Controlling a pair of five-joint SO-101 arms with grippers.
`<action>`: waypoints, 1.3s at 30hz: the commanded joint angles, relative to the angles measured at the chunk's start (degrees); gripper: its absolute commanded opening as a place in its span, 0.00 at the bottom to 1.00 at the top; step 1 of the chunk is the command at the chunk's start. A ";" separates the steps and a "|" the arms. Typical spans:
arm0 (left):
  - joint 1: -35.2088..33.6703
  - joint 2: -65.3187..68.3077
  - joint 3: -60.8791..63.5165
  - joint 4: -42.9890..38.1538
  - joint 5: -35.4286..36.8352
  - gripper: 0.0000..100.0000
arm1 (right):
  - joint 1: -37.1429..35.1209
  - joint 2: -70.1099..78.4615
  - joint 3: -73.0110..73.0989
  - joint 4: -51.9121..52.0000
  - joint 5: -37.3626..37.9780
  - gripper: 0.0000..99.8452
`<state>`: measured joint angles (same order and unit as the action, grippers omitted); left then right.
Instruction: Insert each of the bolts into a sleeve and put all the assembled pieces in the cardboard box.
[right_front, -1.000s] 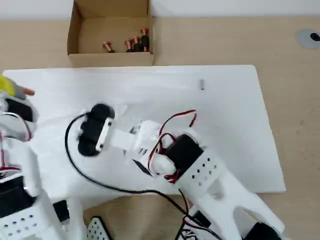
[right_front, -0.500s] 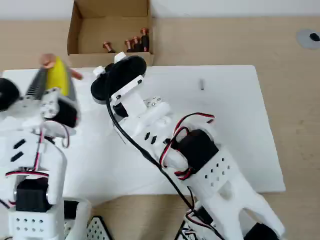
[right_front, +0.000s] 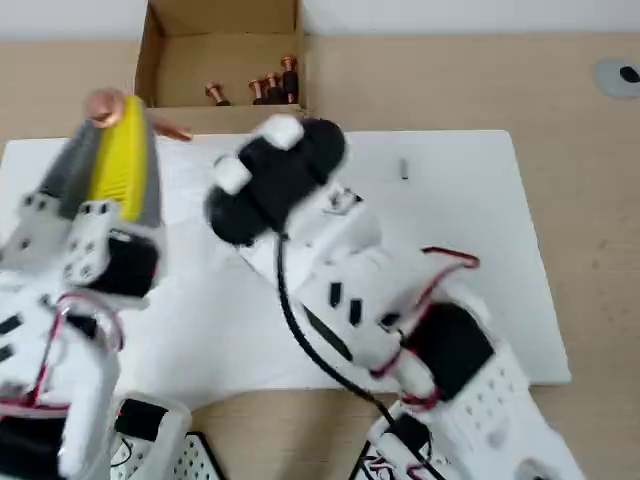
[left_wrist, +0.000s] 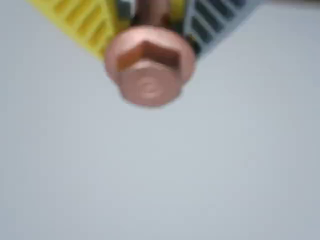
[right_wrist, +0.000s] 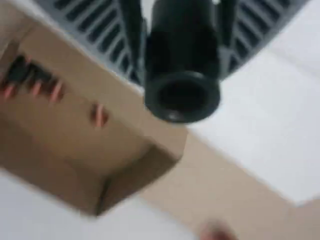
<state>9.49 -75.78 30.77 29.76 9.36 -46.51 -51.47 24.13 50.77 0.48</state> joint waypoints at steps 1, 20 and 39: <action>1.23 0.04 -5.45 0.09 -0.53 0.02 | 0.84 -6.11 7.08 -6.51 2.90 0.01; 9.32 -0.48 -1.32 13.10 -0.44 0.01 | 0.75 -12.79 17.89 -12.92 3.69 0.01; 9.76 -0.48 2.37 13.36 -0.44 0.01 | 0.75 -12.88 17.89 -12.84 3.69 0.01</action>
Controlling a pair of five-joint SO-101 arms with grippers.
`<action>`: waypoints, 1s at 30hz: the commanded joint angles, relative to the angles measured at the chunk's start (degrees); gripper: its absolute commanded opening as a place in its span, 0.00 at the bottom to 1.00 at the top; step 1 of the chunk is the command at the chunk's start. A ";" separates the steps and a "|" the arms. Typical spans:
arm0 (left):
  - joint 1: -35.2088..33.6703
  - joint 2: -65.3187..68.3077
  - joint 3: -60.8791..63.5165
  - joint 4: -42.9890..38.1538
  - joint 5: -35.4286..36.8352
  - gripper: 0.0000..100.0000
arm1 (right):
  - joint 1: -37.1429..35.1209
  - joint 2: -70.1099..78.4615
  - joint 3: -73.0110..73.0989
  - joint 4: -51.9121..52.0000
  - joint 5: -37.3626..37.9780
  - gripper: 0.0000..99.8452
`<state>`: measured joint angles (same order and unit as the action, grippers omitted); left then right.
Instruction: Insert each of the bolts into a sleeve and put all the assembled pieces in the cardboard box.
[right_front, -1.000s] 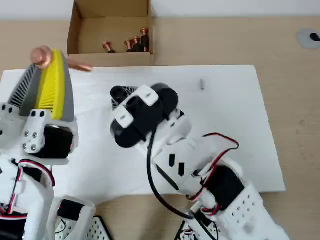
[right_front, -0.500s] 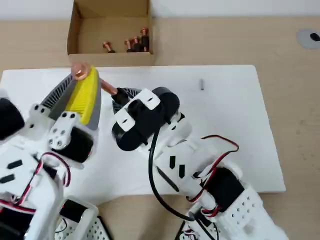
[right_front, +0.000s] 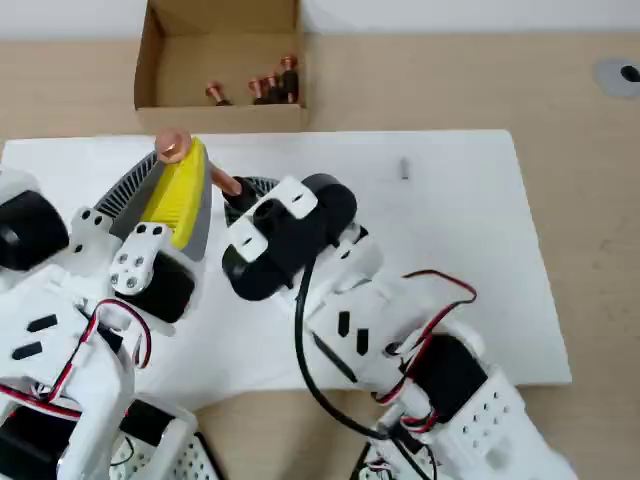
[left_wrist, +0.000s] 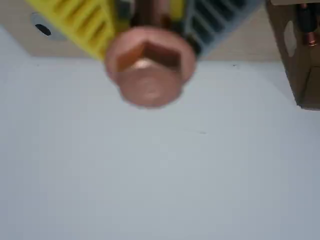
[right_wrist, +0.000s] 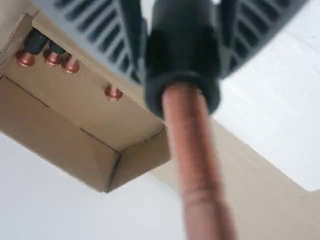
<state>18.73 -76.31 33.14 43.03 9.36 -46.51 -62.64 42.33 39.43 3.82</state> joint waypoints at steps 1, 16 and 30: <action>0.53 0.04 0.00 0.09 -0.44 0.01 | 0.75 -1.71 -0.31 -1.49 0.35 0.01; 8.88 -0.04 3.16 5.80 -9.58 0.01 | 0.75 -1.71 -0.40 -1.14 0.44 0.01; 3.78 -0.04 -1.32 10.81 -8.35 0.11 | 0.75 -1.71 -0.40 -1.14 0.53 0.01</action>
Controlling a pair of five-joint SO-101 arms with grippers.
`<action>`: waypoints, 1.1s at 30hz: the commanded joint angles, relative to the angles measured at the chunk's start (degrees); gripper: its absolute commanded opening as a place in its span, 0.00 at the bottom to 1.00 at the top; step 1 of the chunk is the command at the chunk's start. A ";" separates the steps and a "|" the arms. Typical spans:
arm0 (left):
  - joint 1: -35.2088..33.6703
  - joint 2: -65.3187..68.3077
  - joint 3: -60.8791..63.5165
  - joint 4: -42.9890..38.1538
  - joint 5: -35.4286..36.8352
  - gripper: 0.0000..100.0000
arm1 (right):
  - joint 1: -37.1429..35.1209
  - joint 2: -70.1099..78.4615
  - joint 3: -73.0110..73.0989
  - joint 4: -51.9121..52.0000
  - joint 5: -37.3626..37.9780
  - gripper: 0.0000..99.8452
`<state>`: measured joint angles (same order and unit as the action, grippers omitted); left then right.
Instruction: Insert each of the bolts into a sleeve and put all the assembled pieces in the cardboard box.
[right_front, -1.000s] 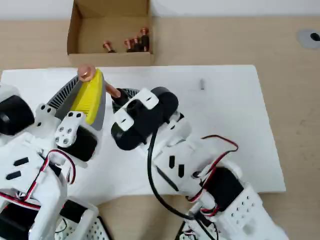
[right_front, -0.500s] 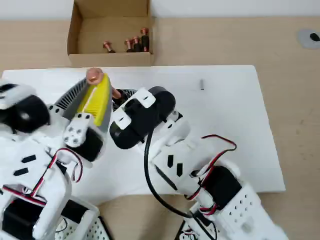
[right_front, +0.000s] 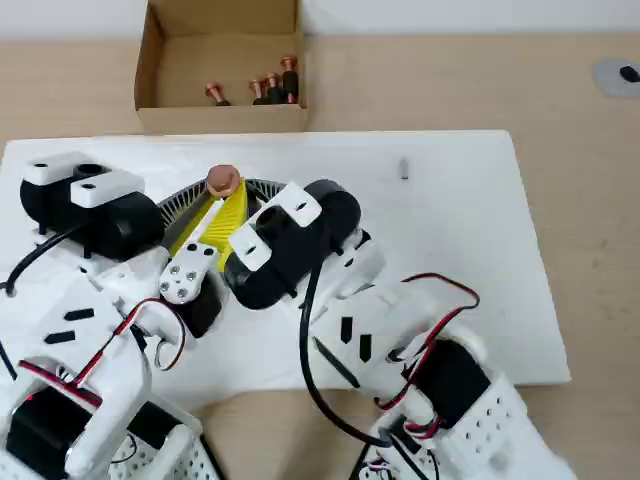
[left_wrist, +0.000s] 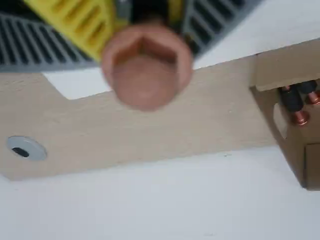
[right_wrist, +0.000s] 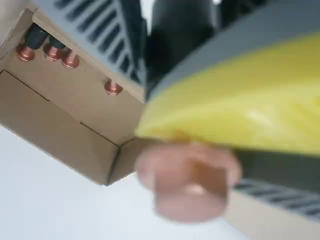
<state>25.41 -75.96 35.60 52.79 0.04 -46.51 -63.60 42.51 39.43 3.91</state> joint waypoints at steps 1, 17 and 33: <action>-4.31 -0.31 -5.01 2.90 1.67 0.14 | 0.75 -0.75 -0.57 -1.14 0.44 0.01; -18.90 4.26 -22.42 20.40 3.25 0.15 | 3.21 11.82 -7.87 -2.29 0.18 0.01; -36.04 5.05 -13.63 20.66 3.16 0.01 | 14.29 77.23 -55.96 -19.60 -0.53 0.01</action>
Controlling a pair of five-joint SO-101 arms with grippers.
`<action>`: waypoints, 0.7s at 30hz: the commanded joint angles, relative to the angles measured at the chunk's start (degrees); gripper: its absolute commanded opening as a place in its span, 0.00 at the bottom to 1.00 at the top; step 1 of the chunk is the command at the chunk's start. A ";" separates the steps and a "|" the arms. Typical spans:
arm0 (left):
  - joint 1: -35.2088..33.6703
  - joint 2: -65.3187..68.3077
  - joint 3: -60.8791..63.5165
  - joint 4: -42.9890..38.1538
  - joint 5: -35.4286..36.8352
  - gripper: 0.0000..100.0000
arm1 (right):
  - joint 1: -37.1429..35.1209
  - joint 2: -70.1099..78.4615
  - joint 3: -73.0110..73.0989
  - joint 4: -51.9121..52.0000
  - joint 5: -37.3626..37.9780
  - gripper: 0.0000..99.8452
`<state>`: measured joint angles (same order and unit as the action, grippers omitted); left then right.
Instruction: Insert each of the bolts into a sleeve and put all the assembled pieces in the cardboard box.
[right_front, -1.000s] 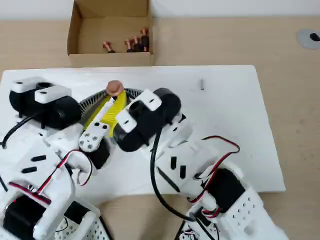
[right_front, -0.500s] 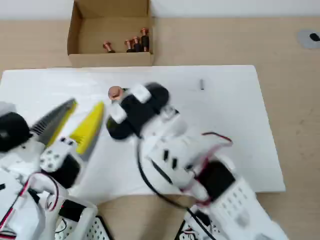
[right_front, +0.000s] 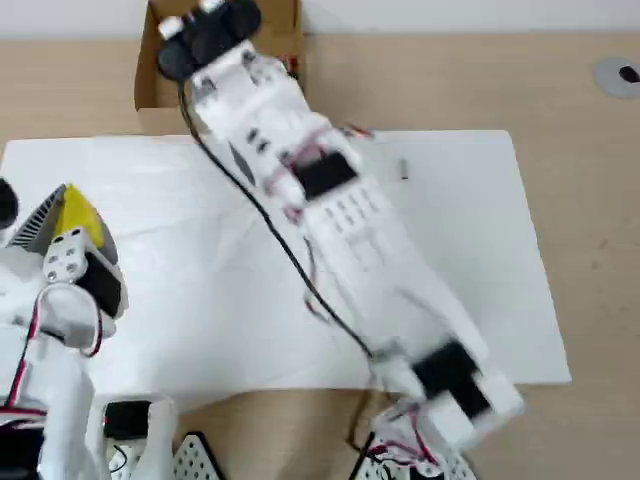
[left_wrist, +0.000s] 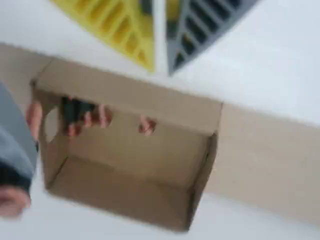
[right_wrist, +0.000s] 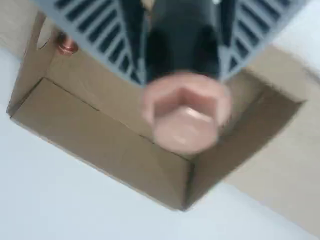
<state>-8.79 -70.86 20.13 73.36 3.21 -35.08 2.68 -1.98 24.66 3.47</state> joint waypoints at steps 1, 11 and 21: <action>-2.73 -0.84 2.90 -0.09 0.00 0.01 | 3.74 15.60 -14.81 -5.98 0.18 0.01; -4.13 -14.99 14.68 -0.35 -4.22 0.01 | 7.87 57.19 -59.82 -3.69 8.79 0.01; -4.31 -31.08 23.82 -0.26 -8.00 0.01 | 8.75 82.68 -93.41 1.05 19.78 0.06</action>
<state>-12.31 -98.55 42.64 73.36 -4.35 -27.34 84.70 -84.35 23.52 21.41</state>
